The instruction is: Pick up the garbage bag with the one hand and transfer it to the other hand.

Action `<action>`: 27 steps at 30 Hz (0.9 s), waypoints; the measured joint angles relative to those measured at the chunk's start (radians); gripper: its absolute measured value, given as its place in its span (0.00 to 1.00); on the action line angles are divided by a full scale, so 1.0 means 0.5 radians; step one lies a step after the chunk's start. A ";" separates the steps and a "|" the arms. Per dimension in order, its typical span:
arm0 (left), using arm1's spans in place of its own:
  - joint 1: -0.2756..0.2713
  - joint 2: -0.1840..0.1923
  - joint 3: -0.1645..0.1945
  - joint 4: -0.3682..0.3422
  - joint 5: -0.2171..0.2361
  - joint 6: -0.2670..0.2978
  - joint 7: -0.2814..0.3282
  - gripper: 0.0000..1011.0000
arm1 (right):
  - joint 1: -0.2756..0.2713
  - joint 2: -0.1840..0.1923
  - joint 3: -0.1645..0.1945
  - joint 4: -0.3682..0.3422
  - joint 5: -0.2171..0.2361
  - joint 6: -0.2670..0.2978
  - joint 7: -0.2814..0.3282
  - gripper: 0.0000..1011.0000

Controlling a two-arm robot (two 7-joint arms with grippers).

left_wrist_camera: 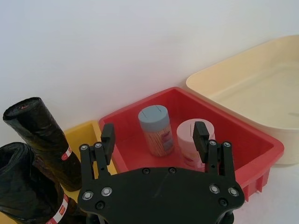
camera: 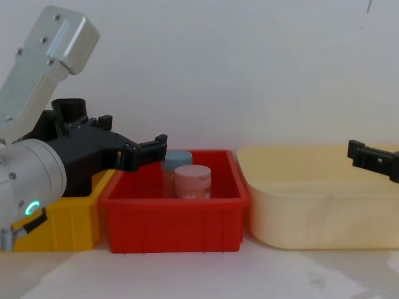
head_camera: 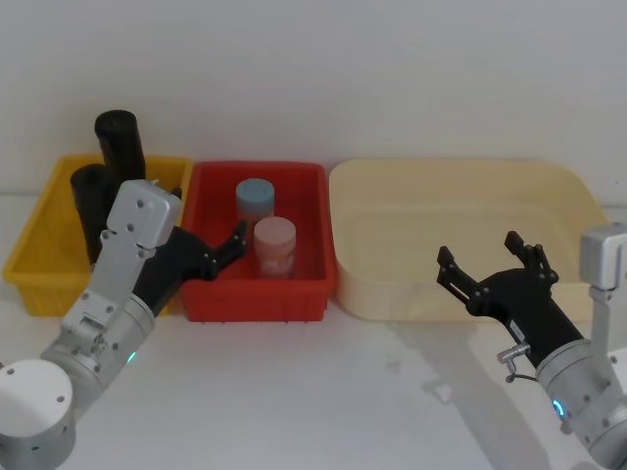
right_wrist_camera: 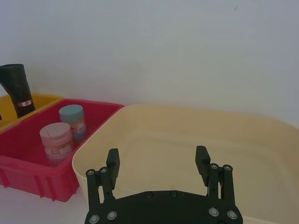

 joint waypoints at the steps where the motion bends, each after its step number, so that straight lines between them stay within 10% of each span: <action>1: 0.000 0.000 0.000 0.000 0.000 0.000 0.000 0.99 | 0.000 0.000 0.000 0.000 0.000 0.000 0.000 0.99; 27: 0.000 0.000 0.000 0.000 0.000 0.000 0.000 0.99 | 0.000 0.000 0.000 0.000 0.000 0.000 0.000 0.99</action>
